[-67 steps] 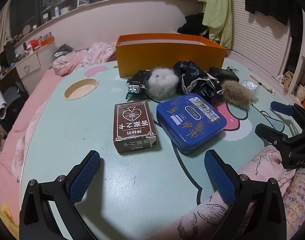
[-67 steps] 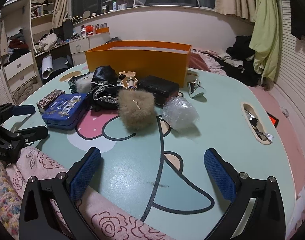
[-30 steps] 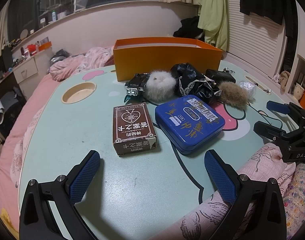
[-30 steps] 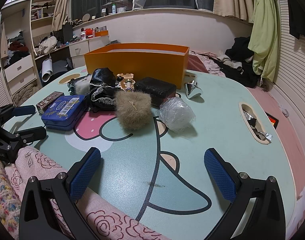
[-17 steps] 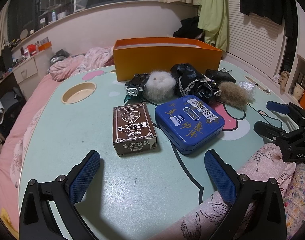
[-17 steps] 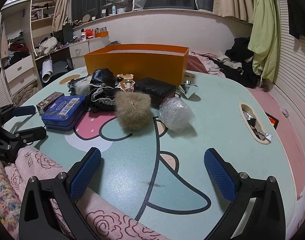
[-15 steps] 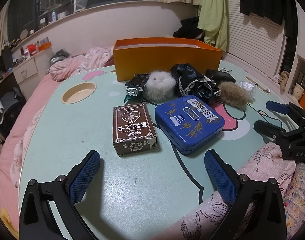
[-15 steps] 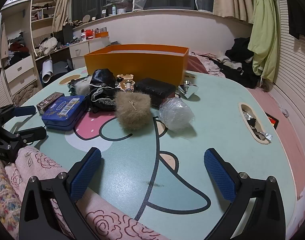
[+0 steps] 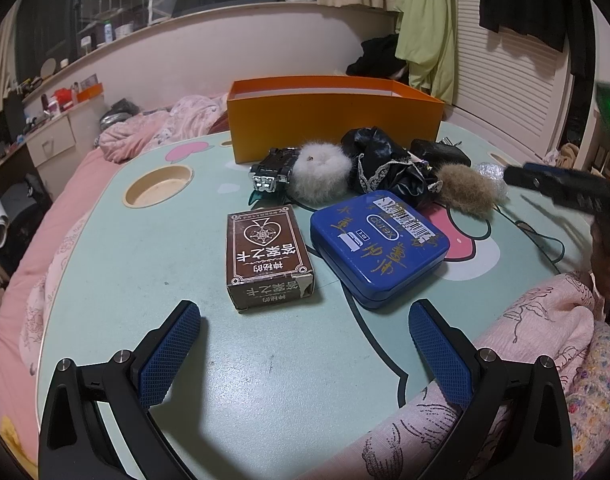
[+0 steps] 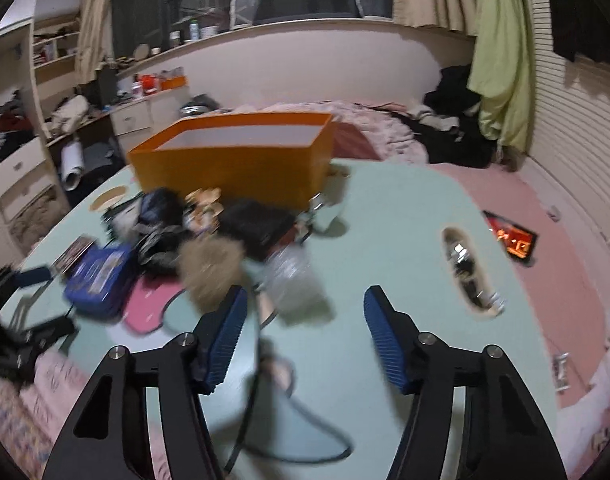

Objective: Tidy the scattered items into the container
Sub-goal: 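Grasp the clear plastic bag with the right tool and lift it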

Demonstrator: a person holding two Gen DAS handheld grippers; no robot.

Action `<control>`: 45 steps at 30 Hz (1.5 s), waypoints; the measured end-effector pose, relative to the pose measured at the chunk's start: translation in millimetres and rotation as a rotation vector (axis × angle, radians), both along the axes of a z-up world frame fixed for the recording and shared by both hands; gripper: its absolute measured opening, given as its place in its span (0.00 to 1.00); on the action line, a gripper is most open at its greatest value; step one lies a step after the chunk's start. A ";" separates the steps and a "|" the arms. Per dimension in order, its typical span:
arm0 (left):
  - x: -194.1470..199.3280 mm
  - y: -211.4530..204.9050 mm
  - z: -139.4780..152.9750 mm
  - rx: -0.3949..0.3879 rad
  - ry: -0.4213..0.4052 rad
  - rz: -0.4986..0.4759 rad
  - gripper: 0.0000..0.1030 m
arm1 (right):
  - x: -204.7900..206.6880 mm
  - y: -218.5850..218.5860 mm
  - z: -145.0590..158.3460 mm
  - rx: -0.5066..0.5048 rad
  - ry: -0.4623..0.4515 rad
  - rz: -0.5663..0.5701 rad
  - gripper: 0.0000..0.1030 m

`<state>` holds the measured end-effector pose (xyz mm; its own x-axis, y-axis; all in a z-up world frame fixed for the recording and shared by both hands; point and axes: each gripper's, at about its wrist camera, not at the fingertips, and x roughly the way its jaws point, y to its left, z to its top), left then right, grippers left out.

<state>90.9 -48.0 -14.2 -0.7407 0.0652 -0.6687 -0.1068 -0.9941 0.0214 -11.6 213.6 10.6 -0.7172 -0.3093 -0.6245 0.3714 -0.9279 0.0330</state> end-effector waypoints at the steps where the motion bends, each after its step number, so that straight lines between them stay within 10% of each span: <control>1: 0.0 0.1 0.0 0.000 0.000 0.000 1.00 | -6.6 -1.1 2.0 0.000 -0.013 -0.005 0.59; 13: -0.4 -0.3 0.6 0.000 0.002 -0.001 1.00 | -24.3 -24.5 -10.8 0.044 -0.122 0.056 0.28; 30: -0.3 0.0 0.5 0.001 0.002 0.000 1.00 | 42.1 -23.3 -23.7 0.116 0.100 0.050 0.30; 45: -0.6 -0.3 0.7 0.001 0.002 0.000 1.00 | 35.9 -21.9 -26.7 0.140 0.140 -0.008 0.56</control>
<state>90.3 -48.3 -13.5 -0.7422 0.0655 -0.6670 -0.1066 -0.9941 0.0210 24.3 191.7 -16.1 -0.8021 -0.2200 -0.5553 0.3557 -0.9228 -0.1482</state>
